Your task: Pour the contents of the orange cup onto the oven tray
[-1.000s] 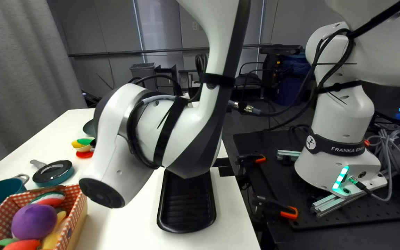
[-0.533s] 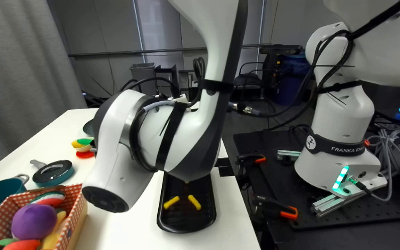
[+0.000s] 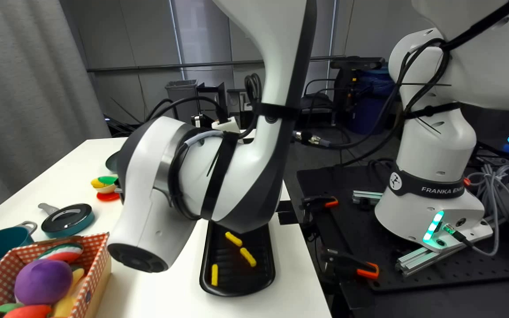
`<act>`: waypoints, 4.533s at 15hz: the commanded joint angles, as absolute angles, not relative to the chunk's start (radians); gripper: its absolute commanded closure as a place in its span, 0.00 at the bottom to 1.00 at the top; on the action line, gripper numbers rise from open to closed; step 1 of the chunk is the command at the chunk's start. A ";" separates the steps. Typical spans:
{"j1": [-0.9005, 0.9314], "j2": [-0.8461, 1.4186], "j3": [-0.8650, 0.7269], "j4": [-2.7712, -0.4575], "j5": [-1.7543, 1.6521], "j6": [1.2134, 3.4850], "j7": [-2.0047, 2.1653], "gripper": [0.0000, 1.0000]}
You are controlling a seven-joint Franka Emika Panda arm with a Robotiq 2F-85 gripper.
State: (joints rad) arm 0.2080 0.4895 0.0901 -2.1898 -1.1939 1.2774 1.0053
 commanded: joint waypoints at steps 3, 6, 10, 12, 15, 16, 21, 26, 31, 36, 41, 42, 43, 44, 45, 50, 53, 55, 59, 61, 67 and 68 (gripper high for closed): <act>0.217 0.522 0.104 -2.161 -1.228 1.180 1.021 0.99; 0.224 0.532 0.103 -2.155 -1.242 1.145 1.028 0.99; 0.228 0.546 0.107 -2.144 -1.251 1.097 1.020 0.99; 0.228 0.552 0.109 -2.140 -1.253 1.081 1.020 0.99; 0.227 0.556 0.111 -2.136 -1.249 1.074 1.021 0.99; 0.226 0.557 0.112 -2.136 -1.248 1.075 1.021 0.99; 0.198 0.546 0.128 -2.140 -1.228 1.156 0.998 0.99; 0.167 0.528 0.140 -2.156 -1.228 1.307 1.010 0.99; 0.135 0.515 0.136 -2.168 -1.221 1.505 1.030 0.99; 0.099 0.505 0.126 -2.181 -1.200 1.732 1.079 0.99; 0.089 0.497 0.109 -2.191 -1.207 1.865 1.124 0.99; 0.088 0.496 0.105 -2.194 -1.210 1.889 1.132 0.99; 0.088 0.496 0.101 -2.197 -1.215 1.908 1.146 0.99; 0.089 0.496 0.097 -2.200 -1.219 1.926 1.156 0.99; 0.090 0.495 0.093 -2.202 -1.223 1.941 1.166 0.99; 0.089 0.495 0.079 -2.209 -1.234 2.007 1.198 0.99; 0.075 0.494 0.076 -2.216 -1.240 2.104 1.201 0.99; 0.061 0.493 0.074 -2.220 -1.243 2.191 1.201 0.99; 0.042 0.469 0.064 -2.231 -1.235 2.314 1.202 0.99; 0.037 0.458 0.056 -2.238 -1.233 2.366 1.207 0.99; -0.008 0.160 0.064 -2.350 -0.978 2.435 0.953 0.99; -0.011 0.109 0.062 -2.366 -0.908 2.450 0.890 0.99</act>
State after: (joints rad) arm 0.0195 0.2896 0.0543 -2.2679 -1.0621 2.3877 1.0391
